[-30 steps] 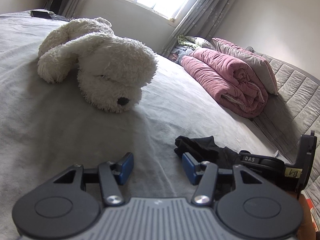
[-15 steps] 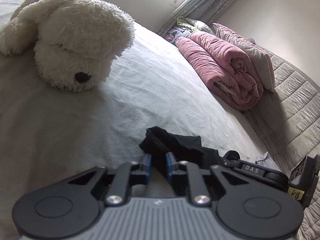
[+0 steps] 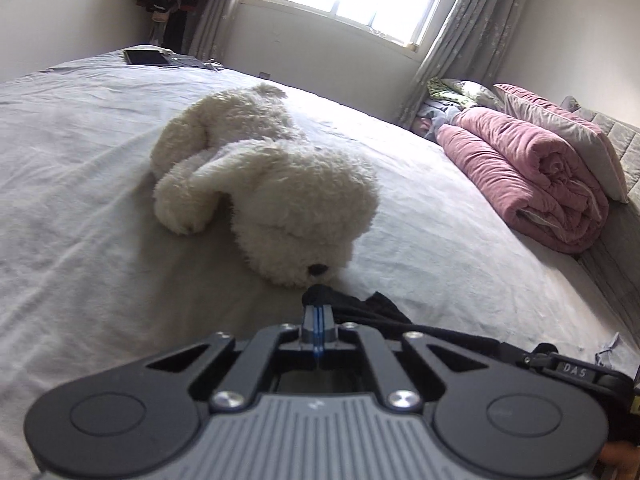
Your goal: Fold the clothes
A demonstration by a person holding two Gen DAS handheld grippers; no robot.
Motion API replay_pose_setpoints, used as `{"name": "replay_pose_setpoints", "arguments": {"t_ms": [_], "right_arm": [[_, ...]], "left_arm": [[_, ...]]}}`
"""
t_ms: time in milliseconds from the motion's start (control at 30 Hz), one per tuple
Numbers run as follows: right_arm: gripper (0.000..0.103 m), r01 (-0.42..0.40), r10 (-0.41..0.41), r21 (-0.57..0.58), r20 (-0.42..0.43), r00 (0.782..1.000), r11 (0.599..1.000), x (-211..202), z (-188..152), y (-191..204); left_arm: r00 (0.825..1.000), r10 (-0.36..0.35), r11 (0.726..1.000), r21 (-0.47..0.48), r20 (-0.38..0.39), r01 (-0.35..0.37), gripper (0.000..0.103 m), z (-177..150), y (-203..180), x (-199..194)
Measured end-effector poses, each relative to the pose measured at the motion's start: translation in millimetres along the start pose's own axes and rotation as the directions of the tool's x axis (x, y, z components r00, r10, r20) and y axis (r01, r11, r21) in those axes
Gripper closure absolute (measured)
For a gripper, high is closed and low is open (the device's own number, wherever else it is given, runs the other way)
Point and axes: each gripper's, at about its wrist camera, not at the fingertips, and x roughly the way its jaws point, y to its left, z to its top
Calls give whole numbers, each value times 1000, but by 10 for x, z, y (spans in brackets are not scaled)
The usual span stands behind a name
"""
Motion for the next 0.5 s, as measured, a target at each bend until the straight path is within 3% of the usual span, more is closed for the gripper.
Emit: {"name": "replay_pose_setpoints", "arguments": {"t_ms": [33, 67, 300, 500], "right_arm": [[71, -1, 1, -6, -2, 1000, 1000, 4, -5, 19], [69, -2, 2, -14, -5, 1000, 1000, 8, -11, 38], [69, -1, -1, -80, -29, 1000, 997, 6, -38, 146], [69, 3, -6, -76, -47, 999, 997, 36, -39, 125]], "left_arm": [[1000, 16, 1000, -11, 1, -16, 103, -21, 54, -66], [1000, 31, 999, -19, 2, -31, 103, -57, 91, -128], [992, 128, 990, -67, -5, -128, 103, -335, 237, -516], [980, 163, 984, -56, -111, -170, 103, -610, 272, -730]]}}
